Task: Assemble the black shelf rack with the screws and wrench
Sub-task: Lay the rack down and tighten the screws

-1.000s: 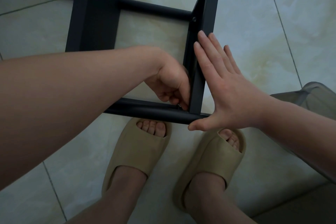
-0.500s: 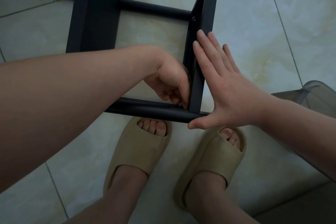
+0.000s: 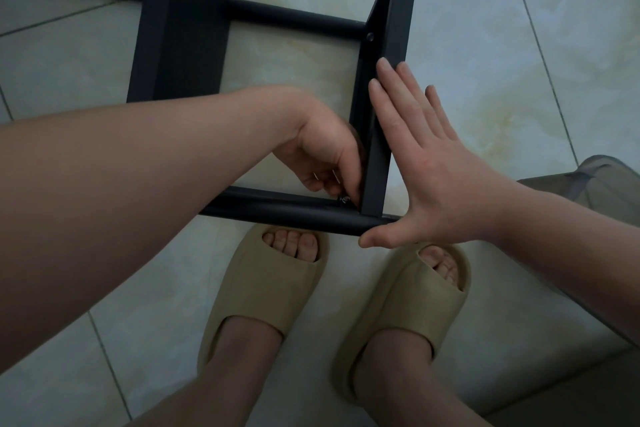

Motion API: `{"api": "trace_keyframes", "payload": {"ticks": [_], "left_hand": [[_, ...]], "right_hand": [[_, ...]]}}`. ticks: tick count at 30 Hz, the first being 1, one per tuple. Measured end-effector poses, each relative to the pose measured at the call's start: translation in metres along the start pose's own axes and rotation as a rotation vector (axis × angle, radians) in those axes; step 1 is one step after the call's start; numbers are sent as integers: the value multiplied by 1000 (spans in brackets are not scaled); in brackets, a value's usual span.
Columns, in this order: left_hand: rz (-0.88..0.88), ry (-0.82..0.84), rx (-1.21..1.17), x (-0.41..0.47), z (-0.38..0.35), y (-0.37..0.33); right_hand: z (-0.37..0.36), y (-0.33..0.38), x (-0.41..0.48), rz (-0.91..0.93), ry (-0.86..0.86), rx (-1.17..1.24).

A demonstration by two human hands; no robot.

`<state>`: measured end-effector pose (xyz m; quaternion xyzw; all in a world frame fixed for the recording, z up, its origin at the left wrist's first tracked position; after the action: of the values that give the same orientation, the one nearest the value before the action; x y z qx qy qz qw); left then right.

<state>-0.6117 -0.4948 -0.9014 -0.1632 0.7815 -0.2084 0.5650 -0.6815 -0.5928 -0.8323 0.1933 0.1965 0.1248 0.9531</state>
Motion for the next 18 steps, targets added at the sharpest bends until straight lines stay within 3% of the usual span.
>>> {"api": "trace_keyframes", "payload": {"ticks": [18], "left_hand": [[65,-5,30,-2,6,1]], "right_hand": [[0,-1,0,0,0,9]]}}
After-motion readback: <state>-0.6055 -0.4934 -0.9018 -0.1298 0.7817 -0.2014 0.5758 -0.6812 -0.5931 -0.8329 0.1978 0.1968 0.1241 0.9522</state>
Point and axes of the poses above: each hand's wrist, its own x-axis towards the middle knuckle, its own z-axis out of the back of the hand, y = z × x, the point moved 5 cm from there along x, towards the middle knuckle, and after that the axes turned 3 degrees about x, right-handed, at the moved point
